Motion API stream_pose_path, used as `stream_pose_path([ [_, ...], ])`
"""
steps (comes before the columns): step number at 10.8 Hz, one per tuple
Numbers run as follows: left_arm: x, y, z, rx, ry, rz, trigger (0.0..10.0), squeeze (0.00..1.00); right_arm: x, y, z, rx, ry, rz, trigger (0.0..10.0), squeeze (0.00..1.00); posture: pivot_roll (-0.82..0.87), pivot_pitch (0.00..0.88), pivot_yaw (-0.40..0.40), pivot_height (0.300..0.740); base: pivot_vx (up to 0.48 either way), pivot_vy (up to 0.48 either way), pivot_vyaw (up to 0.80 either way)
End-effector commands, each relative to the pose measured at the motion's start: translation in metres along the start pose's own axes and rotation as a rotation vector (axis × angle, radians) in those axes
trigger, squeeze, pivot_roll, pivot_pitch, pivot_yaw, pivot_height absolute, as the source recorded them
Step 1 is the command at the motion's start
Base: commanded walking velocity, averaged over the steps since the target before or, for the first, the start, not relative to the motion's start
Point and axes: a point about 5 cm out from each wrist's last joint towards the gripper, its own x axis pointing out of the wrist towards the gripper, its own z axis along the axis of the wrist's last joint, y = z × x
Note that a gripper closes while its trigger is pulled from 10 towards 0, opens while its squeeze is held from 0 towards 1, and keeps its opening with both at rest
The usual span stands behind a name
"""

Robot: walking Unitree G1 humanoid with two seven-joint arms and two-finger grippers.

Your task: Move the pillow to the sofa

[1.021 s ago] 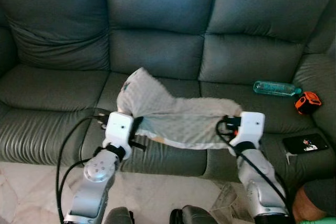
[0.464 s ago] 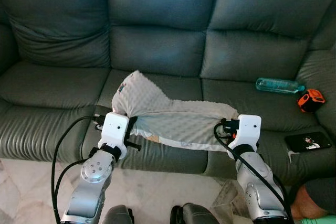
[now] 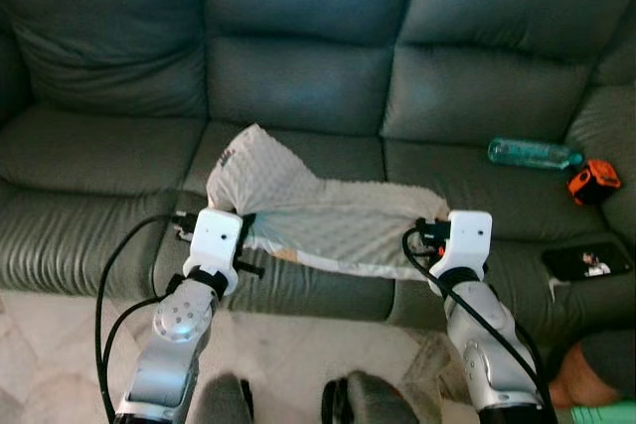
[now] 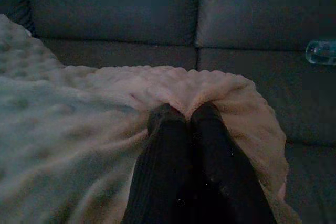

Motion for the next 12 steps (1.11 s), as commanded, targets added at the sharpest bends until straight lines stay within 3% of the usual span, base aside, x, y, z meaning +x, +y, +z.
stream_pose_path([
  [1,-0.001,0.000,0.000,-0.008,-0.006,-0.011,10.0,0.00,-0.002,-0.001,0.005,-0.006,-0.025,0.004,10.0,0.00,0.00,0.134,-0.061,0.630,0.000,0.000,0.00],
  [4,-0.001,0.002,0.002,-0.007,-0.031,0.014,10.0,0.00,-0.001,0.001,0.004,-0.001,-0.024,0.006,10.0,0.00,0.01,0.137,-0.061,0.630,0.000,0.000,0.00],
  [5,-0.002,0.006,0.003,0.054,-0.055,0.054,10.0,0.00,-0.001,0.002,0.003,0.000,-0.021,0.009,10.0,0.00,0.01,0.140,-0.060,0.630,0.000,0.000,0.00],
  [8,-0.004,0.007,0.001,-0.023,-0.050,0.031,10.0,0.00,0.000,0.002,0.001,-0.019,-0.020,0.014,10.0,0.00,0.02,0.144,-0.057,0.630,0.000,0.000,0.00],
  [11,0.000,0.009,0.004,-0.026,-0.071,0.042,10.0,0.00,0.002,-0.001,0.004,-0.035,-0.034,0.022,10.0,0.00,0.01,0.142,-0.055,0.630,0.000,0.000,0.00],
  [12,0.000,0.010,0.004,-0.029,-0.074,0.044,10.0,0.00,0.002,0.000,0.005,-0.053,-0.043,0.034,10.0,0.00,0.01,0.142,-0.054,0.630,0.274,0.000,0.79],
])
